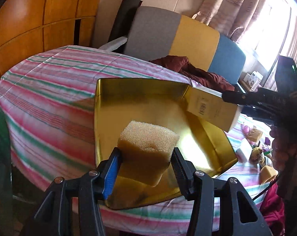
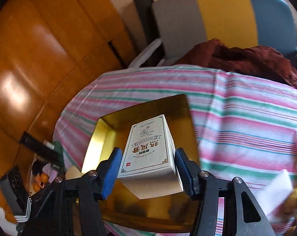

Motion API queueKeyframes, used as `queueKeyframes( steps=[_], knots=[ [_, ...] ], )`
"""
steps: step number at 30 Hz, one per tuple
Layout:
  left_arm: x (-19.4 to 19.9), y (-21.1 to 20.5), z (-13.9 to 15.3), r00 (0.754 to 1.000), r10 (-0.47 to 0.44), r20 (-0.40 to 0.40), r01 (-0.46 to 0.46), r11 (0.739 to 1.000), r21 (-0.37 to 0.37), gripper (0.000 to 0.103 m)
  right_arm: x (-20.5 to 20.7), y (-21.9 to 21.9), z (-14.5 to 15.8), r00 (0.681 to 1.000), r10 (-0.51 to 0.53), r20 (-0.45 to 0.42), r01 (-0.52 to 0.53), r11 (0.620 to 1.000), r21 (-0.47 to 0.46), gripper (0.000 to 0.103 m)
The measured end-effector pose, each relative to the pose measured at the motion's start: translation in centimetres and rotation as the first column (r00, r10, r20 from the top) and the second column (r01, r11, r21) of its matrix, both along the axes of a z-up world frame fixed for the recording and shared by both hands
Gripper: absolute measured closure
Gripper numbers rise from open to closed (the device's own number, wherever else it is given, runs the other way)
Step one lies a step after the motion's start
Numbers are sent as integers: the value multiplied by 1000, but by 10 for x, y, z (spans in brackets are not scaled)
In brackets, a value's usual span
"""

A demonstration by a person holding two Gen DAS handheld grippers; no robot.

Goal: Organize objects
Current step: 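Carry the sponge and white box to the gold tray and release both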

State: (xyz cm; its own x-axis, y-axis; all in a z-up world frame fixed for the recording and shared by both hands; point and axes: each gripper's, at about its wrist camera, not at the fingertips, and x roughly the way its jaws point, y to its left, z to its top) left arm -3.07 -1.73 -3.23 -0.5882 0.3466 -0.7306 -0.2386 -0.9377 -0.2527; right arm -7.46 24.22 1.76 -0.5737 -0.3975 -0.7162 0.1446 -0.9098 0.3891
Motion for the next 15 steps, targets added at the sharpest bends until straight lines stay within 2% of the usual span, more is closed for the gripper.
queueKeyframes(
  steps=[6,11,14,15],
  knots=[
    [7,-10,-13,1000,23,17,-23,1000,-15,51,-7,-44,-17,996,81,45,-83,996,35,47],
    [7,-14,-16,1000,18,21,-18,1000,-10,50,-11,-61,-21,994,92,55,-94,995,36,47],
    [9,-14,-18,1000,16,23,-16,1000,-21,47,-20,-72,-23,993,99,72,-98,995,-7,44],
    [10,-16,-18,999,18,28,-17,1000,-16,46,-23,-78,-25,991,113,74,-109,993,-46,43]
  ],
)
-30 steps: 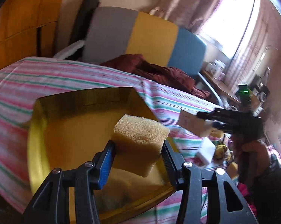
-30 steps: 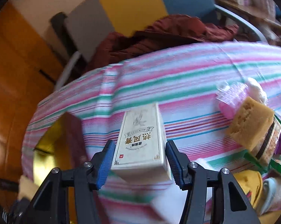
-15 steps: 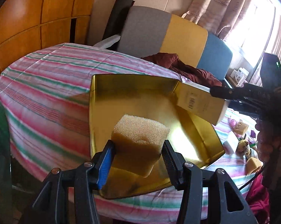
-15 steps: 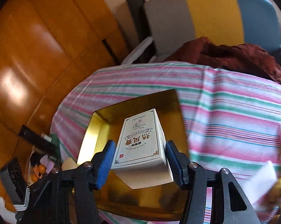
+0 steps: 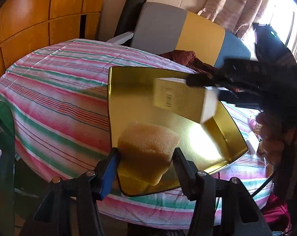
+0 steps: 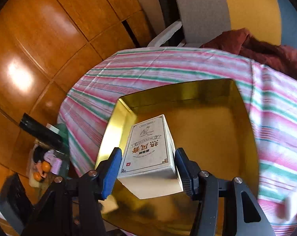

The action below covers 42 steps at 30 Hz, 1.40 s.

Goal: Organize objects
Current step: 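Carry the sponge and white box to the gold tray and release both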

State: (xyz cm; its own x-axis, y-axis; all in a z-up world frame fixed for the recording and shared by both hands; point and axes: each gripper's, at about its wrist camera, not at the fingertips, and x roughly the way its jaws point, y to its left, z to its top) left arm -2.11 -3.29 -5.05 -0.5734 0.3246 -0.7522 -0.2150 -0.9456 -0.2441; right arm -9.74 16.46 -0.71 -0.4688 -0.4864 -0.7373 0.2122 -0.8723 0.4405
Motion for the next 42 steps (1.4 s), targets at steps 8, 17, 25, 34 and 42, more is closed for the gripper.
queueKeyframes(
  steps=[8,17,25,34,42],
  knots=[
    [4,-10,1,1000,26,13,-26,1000,15,46,5,-14,-15,997,55,54,-50,995,-86,26],
    [3,-7,11,997,80,-13,-80,997,-14,46,32,11,-11,1000,6,26,-5,1000,-30,16],
    [9,-3,39,981,155,-114,-165,982,-89,46,58,6,0,996,22,-85,-9,989,146,3],
    [17,15,56,975,123,-185,-152,977,-150,46,79,3,4,985,26,-173,21,964,266,0],
    [22,30,65,975,79,-209,-113,981,-156,46,88,18,8,979,-21,-204,79,957,281,0]
  ],
)
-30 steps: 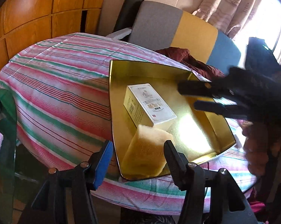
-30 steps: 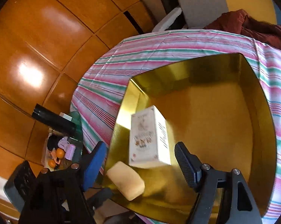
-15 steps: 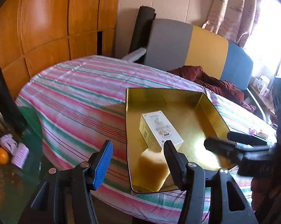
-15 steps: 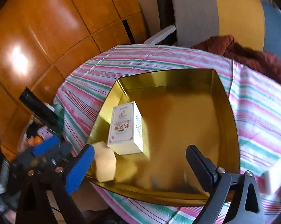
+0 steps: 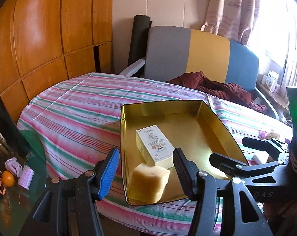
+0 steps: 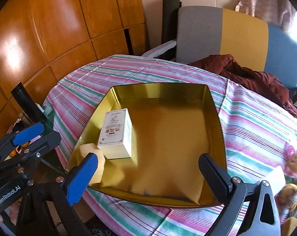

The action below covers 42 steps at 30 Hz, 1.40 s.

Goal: Organize objects
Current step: 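Carry the sponge and white box to the gold tray and release both, then move both tools back toward the remaining items on the cloth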

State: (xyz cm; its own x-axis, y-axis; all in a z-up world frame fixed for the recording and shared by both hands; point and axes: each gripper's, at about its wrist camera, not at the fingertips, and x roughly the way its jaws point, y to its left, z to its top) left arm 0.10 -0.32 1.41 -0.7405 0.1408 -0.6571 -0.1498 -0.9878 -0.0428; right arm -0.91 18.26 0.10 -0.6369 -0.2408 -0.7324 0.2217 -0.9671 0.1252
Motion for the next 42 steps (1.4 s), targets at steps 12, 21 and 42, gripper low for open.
queueKeyframes(
  steps=[12,21,42],
  knots=[
    [3,25,3,997,-81,9,81,997,3,46,4,35,-2,995,-99,-3,99,995,13,0],
    [3,47,1,990,-141,20,141,990,-17,46,8,69,-8,983,-181,9,181,984,3,0],
    [-3,132,-6,931,-358,66,361,932,-35,46,39,202,-26,889,-451,74,452,892,8,0]
  ],
)
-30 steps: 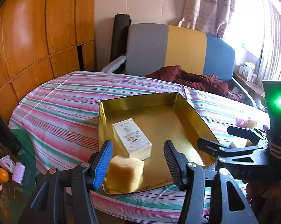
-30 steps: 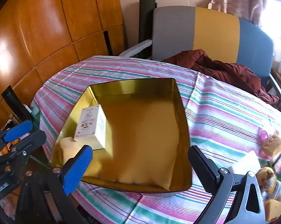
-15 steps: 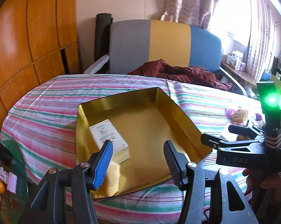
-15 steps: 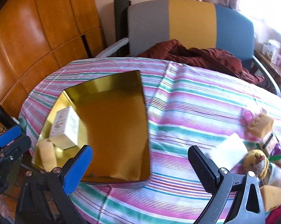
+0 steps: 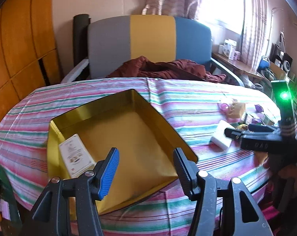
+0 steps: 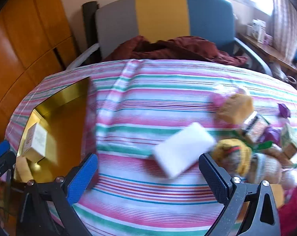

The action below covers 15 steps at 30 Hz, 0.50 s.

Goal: Organize objects
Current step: 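Move both tools back toward the remaining items on the cloth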

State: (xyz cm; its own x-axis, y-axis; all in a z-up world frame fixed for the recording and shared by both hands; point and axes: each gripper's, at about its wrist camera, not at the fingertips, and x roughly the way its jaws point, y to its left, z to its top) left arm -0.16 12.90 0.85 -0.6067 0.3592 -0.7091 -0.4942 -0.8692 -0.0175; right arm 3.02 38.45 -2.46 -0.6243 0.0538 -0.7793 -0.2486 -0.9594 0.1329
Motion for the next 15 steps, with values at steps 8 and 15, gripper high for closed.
queueKeyframes(
  steps=[8,15],
  knots=[
    [-6,42,-3,994,-107,30,107,994,3,46,23,79,13,986,-166,-9,166,986,-1,0],
    [-23,103,-4,968,-227,110,221,973,61,46,31,139,43,955,-284,-82,287,958,20,0]
  ],
)
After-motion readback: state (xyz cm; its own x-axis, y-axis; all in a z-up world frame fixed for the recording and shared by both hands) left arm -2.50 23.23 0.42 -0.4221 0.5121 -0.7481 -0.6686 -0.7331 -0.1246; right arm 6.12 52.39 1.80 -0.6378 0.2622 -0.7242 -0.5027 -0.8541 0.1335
